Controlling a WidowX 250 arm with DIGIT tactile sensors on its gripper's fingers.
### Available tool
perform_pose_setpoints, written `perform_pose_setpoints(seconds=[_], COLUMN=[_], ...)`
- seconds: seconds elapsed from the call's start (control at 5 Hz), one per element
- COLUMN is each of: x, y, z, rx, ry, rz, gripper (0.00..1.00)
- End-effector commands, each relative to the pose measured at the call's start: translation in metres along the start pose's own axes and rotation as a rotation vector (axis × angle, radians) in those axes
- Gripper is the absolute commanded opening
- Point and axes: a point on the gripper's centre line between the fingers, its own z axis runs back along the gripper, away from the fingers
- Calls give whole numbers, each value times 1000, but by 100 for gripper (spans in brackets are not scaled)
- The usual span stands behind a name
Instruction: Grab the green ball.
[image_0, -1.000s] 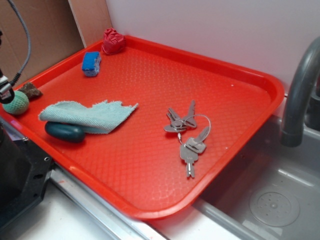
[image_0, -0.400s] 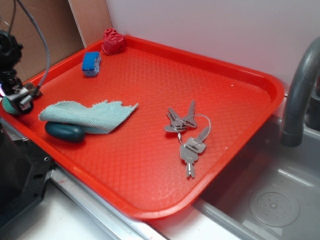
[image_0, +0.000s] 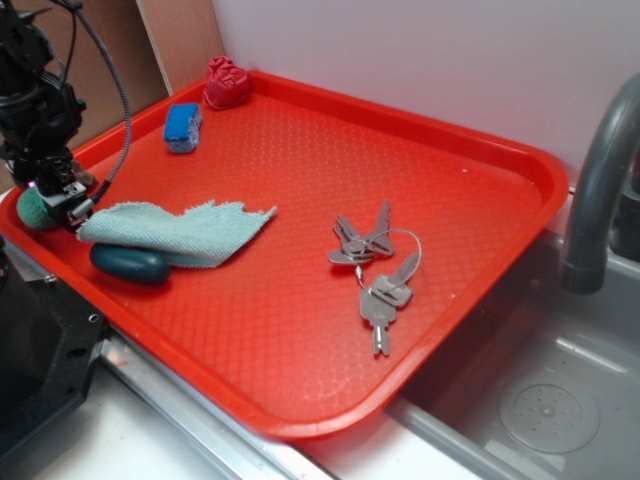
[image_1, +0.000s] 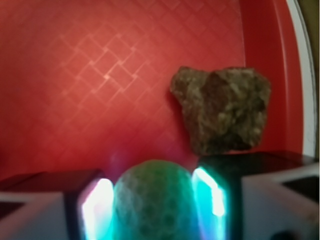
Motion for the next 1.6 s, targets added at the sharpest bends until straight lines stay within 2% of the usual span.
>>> perform_pose_setpoints(seconds=[0.0, 0.2, 0.4, 0.6, 0.8, 1.0, 1.2, 1.4], x=[-29, -23, -8, 5, 20, 42, 65, 63], y=[-7, -23, -42, -44, -43, -57, -80, -100], z=[90, 132, 163, 179, 176, 172, 180, 191], rx=[-16, -25, 11, -13, -15, 6, 33, 73], ry=[-34, -77, -65, -75, -83, -59, -81, -111], rz=[40, -14, -49, -68, -89, -136, -198, -237], gripper=[0, 0, 0, 0, 0, 0, 0, 0])
